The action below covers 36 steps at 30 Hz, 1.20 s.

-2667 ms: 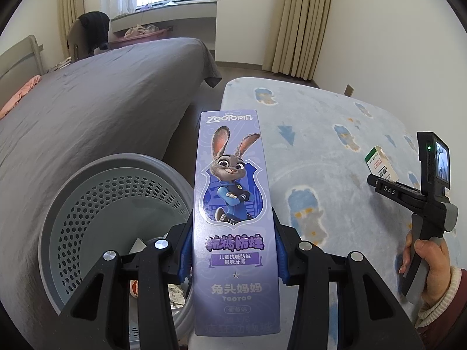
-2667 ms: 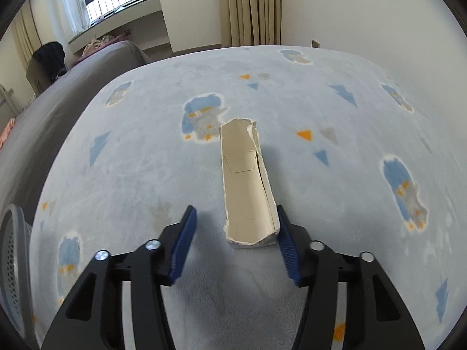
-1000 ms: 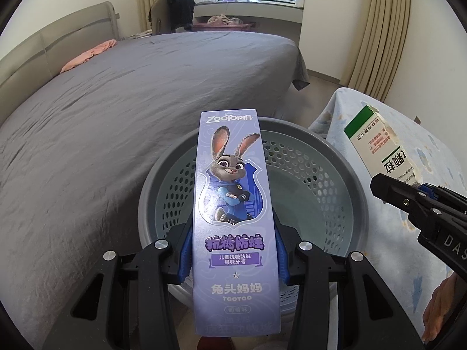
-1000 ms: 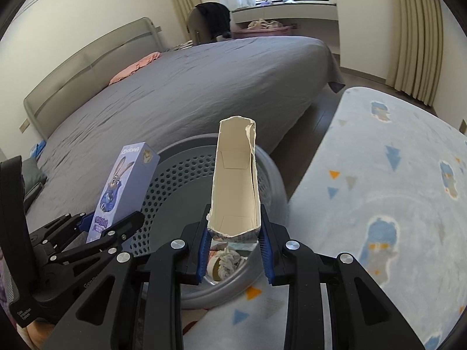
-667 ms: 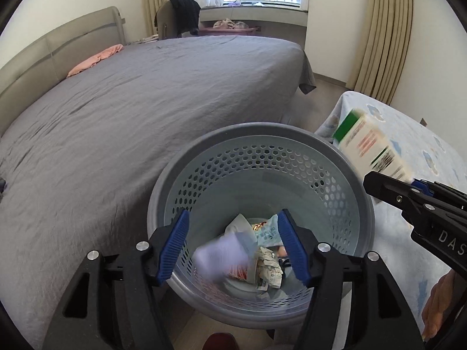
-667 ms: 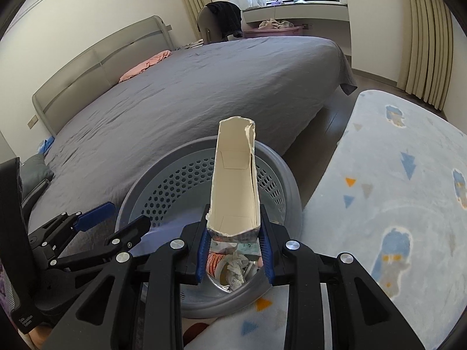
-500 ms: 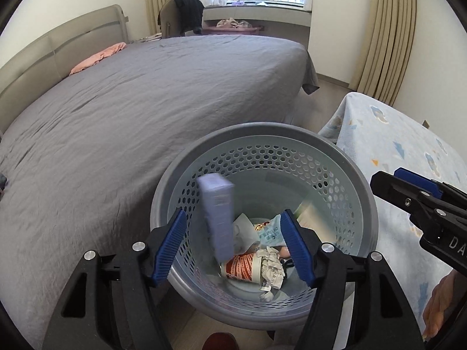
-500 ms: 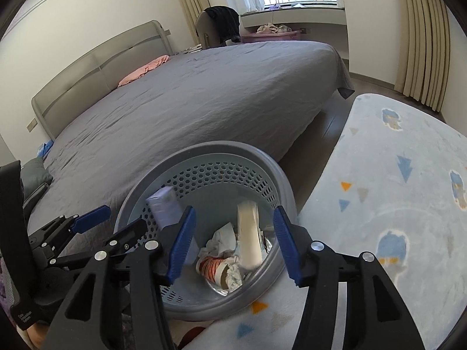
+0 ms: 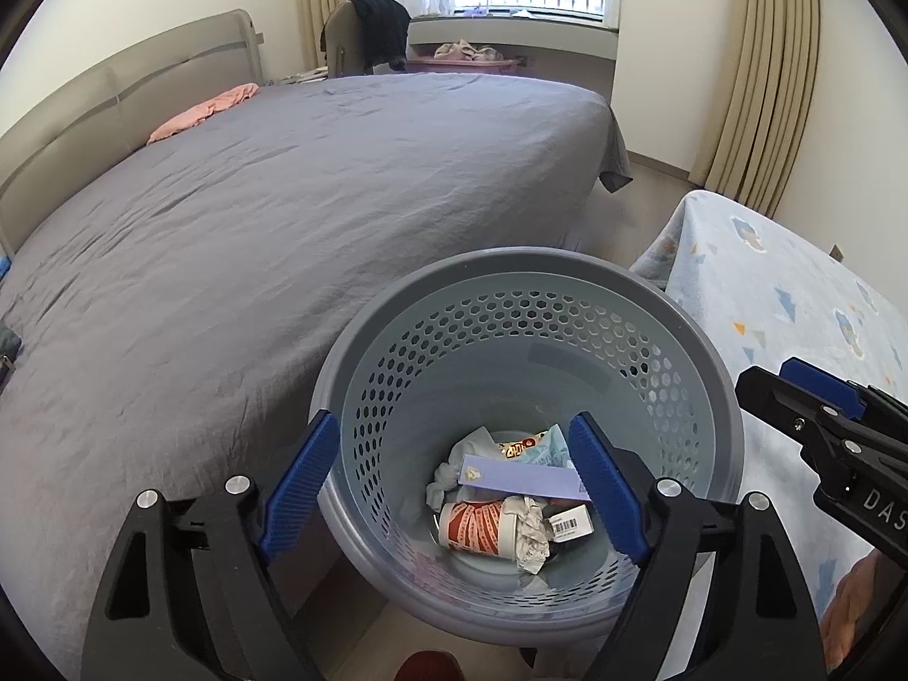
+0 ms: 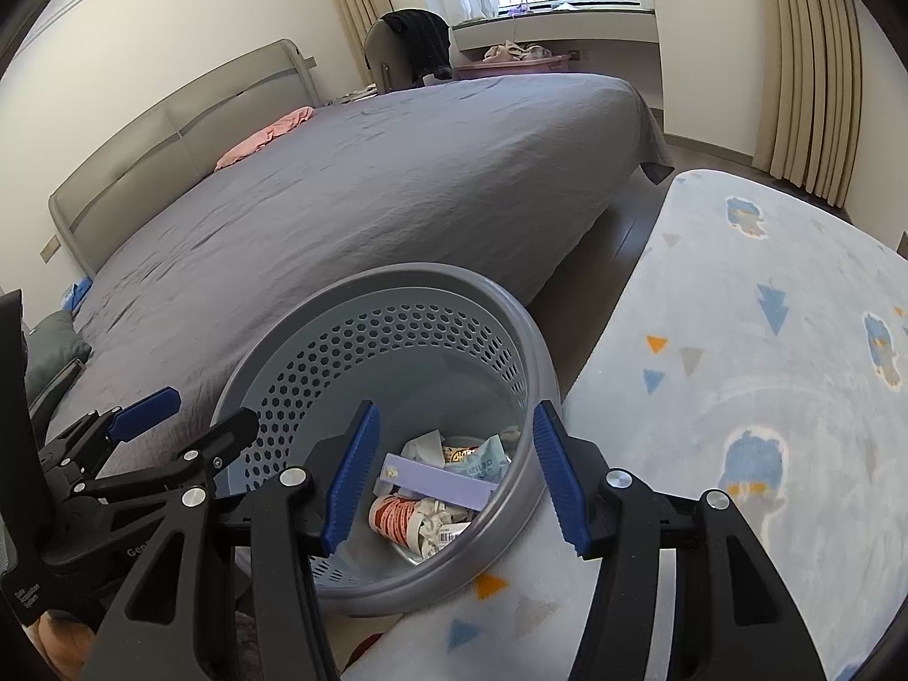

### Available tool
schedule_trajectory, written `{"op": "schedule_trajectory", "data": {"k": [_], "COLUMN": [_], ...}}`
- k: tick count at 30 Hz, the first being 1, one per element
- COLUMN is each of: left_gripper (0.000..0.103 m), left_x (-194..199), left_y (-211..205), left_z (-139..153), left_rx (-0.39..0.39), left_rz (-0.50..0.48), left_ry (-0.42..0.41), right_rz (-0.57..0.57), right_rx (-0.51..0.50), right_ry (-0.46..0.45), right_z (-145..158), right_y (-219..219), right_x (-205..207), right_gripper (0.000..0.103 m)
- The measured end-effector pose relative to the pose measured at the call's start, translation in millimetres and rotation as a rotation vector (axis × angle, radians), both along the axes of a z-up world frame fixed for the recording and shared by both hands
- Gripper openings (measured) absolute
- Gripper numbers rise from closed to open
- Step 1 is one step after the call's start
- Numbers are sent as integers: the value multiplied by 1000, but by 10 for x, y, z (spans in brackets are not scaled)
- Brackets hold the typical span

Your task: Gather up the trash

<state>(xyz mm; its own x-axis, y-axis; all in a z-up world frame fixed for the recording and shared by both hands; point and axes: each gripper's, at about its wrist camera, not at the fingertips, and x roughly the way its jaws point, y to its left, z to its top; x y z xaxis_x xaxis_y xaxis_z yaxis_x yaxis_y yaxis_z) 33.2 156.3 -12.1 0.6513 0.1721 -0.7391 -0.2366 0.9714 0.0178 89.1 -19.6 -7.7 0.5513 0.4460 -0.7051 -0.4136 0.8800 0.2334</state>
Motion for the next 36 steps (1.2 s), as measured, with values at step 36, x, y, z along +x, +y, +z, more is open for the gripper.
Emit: {"op": "schedule_trajectory", "data": {"k": [36], "left_gripper": [97], "left_x": [10], "left_y": [-8], "left_z": [25], "left_rx": [54], "left_rz": [35], "left_ry": [-9], "right_rz": [-36], "right_rx": [-1], "right_ry": [5], "right_z": [5], "right_y": [-100], "right_x": [-16], "right_gripper": [61]}}
